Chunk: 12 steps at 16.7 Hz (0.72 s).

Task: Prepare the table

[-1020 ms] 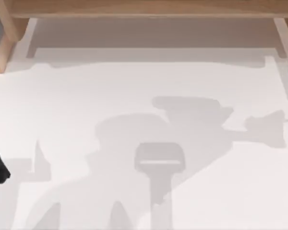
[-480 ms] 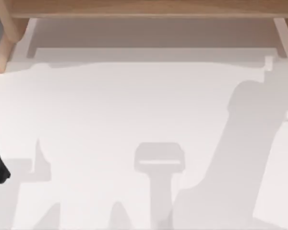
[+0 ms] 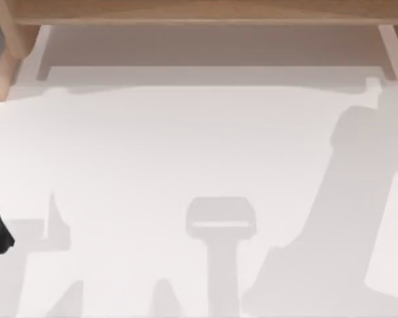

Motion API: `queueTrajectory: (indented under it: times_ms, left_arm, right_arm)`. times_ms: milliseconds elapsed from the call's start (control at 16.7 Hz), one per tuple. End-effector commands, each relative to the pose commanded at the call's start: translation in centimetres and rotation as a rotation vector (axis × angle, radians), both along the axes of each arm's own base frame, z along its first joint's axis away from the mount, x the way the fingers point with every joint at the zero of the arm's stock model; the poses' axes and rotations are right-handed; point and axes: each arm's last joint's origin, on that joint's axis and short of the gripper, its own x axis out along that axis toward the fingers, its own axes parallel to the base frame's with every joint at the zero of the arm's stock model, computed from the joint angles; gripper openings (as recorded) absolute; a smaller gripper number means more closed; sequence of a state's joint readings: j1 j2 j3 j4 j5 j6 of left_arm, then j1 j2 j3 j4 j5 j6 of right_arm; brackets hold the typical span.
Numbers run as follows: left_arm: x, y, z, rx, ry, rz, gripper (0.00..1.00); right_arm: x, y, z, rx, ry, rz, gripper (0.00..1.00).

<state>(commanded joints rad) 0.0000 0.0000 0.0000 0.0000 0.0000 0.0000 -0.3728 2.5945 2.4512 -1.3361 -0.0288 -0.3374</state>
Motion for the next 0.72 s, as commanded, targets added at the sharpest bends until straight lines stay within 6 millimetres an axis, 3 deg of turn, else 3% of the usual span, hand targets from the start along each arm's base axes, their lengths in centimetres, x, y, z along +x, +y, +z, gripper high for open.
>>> queueTrajectory:
  times_ms: [720]
  left_arm:
    - [0.0, 0.0, 0.0, 0.0, 0.0, 0.0, 1.0]
  right_arm:
    - [-0.1, -0.1, -1.3, -0.001, -0.005, 0.002, 1.0]
